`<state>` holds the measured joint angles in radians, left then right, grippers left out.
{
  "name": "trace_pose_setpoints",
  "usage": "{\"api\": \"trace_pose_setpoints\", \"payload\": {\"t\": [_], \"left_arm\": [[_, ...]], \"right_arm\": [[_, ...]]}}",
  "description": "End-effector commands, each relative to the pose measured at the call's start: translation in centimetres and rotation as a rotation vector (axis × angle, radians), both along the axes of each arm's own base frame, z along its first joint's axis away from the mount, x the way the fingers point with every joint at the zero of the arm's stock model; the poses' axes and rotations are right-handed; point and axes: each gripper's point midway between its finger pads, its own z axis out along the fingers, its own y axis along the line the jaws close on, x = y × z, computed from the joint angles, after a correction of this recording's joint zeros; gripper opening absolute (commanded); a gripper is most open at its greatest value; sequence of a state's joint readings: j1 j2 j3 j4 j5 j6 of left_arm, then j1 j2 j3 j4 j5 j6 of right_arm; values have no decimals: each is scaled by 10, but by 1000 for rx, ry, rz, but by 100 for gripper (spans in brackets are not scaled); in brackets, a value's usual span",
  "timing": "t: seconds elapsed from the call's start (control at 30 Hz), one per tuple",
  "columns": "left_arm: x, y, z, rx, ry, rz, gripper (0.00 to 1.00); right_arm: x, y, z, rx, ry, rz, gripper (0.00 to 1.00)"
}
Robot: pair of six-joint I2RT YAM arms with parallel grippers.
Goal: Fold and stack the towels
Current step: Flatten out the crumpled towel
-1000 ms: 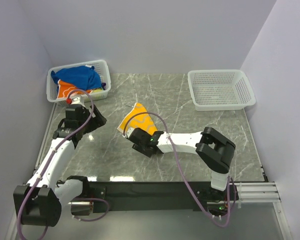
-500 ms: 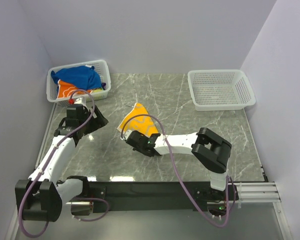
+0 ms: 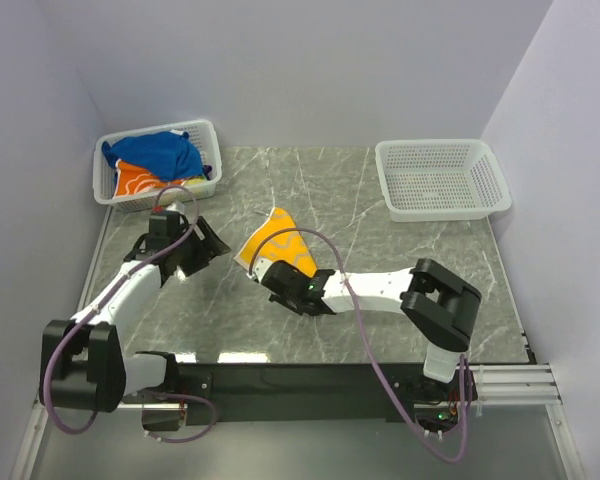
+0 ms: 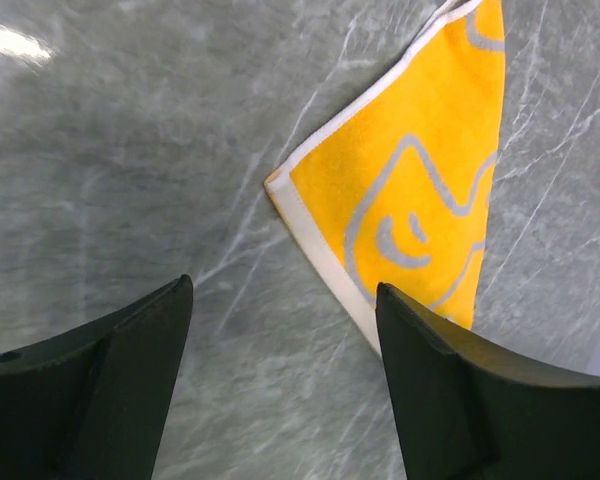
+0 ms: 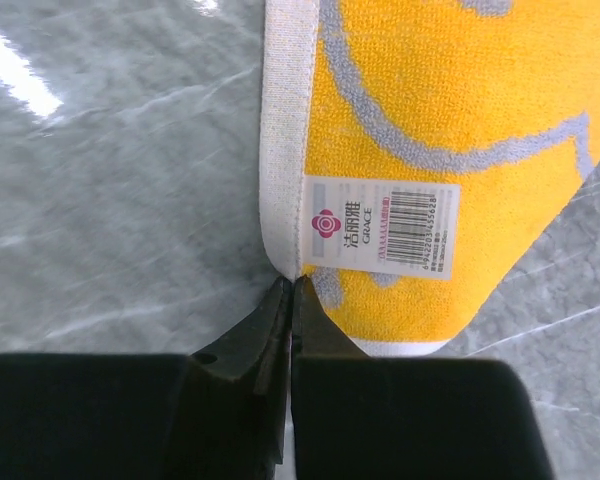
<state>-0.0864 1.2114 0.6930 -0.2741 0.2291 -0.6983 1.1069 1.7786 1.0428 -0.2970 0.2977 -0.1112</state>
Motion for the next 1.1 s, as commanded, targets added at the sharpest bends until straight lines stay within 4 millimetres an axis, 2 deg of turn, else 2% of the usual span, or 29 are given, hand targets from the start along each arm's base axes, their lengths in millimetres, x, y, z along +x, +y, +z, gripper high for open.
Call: {"api": "trace_pose_setpoints", "payload": {"t": [0.0,0.17,0.23,0.37,0.57,0.63,0.67,0.7,0.87,1.07], "left_arm": [[13,-18,0,-78,-27,29,78],[23,-35,-25,-33,31,34,69],[28,-36,-29,0,35,46,60],[32,-33,-48,77,82,77,59],[43,-25,-60,152,111,120,59],[48,-28,-60,173,121,116,59],[48,-27,-66,201,138,119,57],[53,-31,-62,210,131,112,56],[48,-29,-77,313,205,103,45],[42,-29,-86,393,248,95,44]], "right_arm": [[1,20,32,160,-14,3,0],[3,21,31,171,-17,2,0],[2,23,30,180,-11,4,0],[0,25,31,204,-5,8,0],[-2,28,34,238,-2,11,0],[-4,29,35,252,0,18,0],[-4,30,35,255,2,16,0],[-4,30,35,259,5,16,0],[-6,31,38,278,-1,21,0],[-7,29,42,303,-8,21,0]]}}
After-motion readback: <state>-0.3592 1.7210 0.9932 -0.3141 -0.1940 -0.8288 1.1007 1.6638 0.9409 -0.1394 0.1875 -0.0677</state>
